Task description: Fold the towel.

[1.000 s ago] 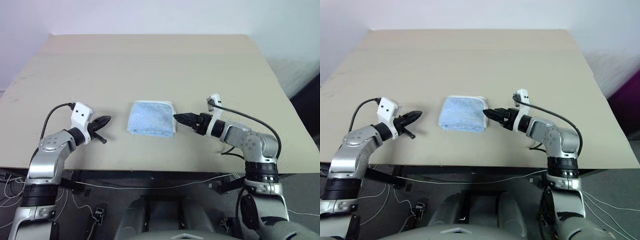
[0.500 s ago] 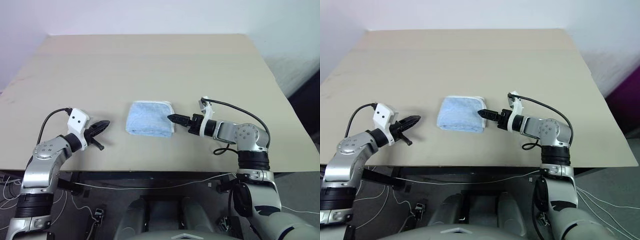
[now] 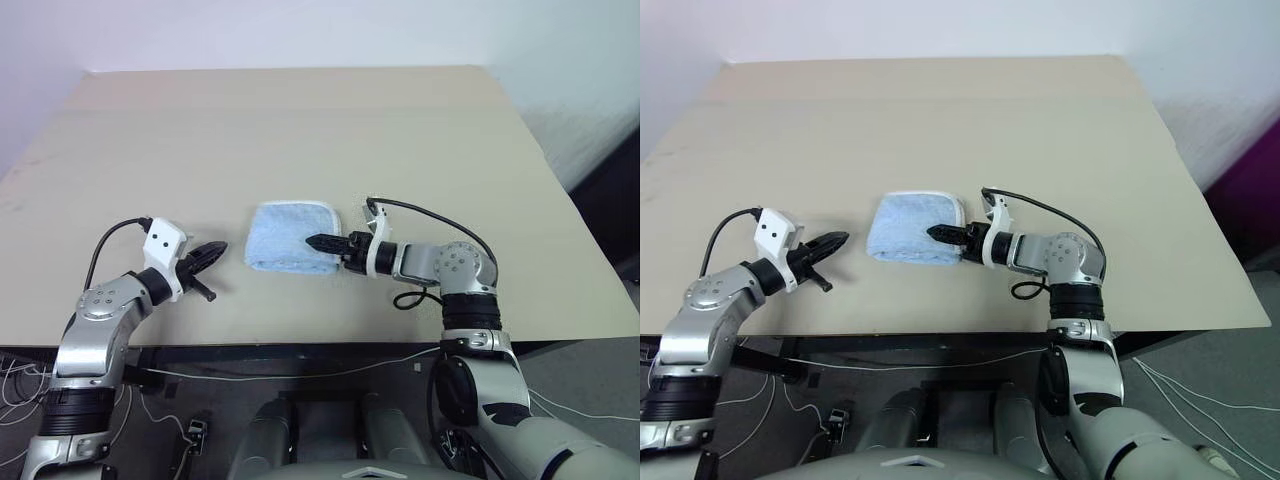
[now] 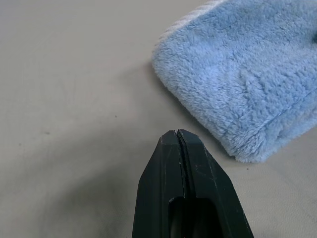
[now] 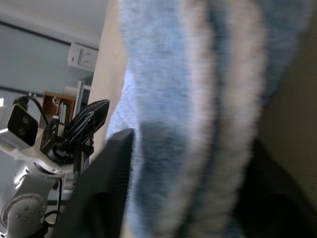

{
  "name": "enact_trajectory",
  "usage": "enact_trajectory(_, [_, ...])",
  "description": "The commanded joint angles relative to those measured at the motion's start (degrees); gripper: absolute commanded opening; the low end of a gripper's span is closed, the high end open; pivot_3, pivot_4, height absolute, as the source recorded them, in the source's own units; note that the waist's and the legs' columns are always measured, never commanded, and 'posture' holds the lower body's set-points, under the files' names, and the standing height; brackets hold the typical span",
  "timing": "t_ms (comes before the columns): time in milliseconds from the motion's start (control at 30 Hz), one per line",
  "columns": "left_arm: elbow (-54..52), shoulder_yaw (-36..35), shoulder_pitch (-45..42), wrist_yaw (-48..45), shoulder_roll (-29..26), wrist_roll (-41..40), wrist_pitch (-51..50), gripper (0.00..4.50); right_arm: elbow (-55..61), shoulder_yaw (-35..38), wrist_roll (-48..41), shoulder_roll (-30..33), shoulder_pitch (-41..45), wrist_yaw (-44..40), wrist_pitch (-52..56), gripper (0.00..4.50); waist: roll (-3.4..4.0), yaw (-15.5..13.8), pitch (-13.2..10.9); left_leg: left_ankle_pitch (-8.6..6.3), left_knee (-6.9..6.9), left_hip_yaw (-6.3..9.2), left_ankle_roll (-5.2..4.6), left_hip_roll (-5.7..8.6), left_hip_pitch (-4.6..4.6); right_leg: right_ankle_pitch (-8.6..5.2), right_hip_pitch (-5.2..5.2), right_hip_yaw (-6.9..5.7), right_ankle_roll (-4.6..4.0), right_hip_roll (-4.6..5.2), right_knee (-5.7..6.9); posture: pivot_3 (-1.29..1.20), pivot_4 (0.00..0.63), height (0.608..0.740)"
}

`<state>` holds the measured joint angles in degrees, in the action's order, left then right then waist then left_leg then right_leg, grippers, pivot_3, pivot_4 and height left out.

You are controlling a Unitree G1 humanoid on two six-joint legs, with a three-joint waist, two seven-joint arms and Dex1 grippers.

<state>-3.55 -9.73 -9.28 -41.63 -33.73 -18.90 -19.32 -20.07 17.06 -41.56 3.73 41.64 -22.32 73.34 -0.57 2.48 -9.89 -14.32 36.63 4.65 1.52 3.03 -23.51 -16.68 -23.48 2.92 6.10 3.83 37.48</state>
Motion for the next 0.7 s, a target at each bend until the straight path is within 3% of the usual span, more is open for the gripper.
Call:
enact_trajectory(33, [-2.2, 0.0, 0.4, 0.0, -0.1, -0.1, 0.8, 0.00, 1.9, 1.5, -2.2, -0.6, 0.5, 0.6, 1.1, 1.53, 0.00, 0.0, 0.0, 0.00, -0.01, 0.00, 0.00, 0.00, 0.00, 0.00, -0.01, 0.00, 0.00, 0.00, 0.00, 0.00, 0.150, 0.740])
enact_trajectory(133, [-1.9, 0.2, 0.1, 0.1, -0.1, 0.1, 0.9, 0.00, 3.1, 2.6, -3.0, -1.1, -0.1, 1.3, 1.8, 0.48, 0.00, 0.0, 0.0, 0.00, -0.01, 0.00, 0.00, 0.00, 0.00, 0.00, 0.00, 0.00, 0.00, 0.00, 0.00, 0.00, 0.150, 0.740])
enact_trajectory(200, [-1.5, 0.4, -0.4, 0.1, 0.0, 0.3, 1.0, 0.00, 4.0, 3.4, -3.9, -1.5, -0.4, 2.0, 2.0, 0.06, 0.00, 0.0, 0.0, 0.00, -0.01, 0.00, 0.00, 0.00, 0.00, 0.00, 0.00, 0.00, 0.00, 0.00, 0.00, 0.00, 0.150, 0.740])
enact_trajectory(400, [-1.2, 1.0, -0.8, 0.3, 0.4, 0.6, 1.3, 0.00, 10.6, 11.7, -9.1, -1.6, -1.7, 6.5, 0.8, 0.06, 0.01, -0.1, 0.0, 0.00, -0.02, 0.00, 0.00, 0.02, -0.01, 0.00, 0.00, 0.00, 0.00, 0.02, -0.01, 0.00, 0.150, 0.740])
enact_trajectory(700, [1.3, 4.4, -3.0, -0.4, 2.7, 1.6, 2.7, 0.00, 19.5, 31.7, -15.1, 8.2, -4.5, 22.9, -7.4, 0.06, 0.03, -1.5, 0.0, 0.00, -0.03, -0.02, -0.01, 0.07, -0.01, 0.00, 0.03, 0.00, 0.01, 0.07, -0.04, 0.00, 0.150, 0.740])
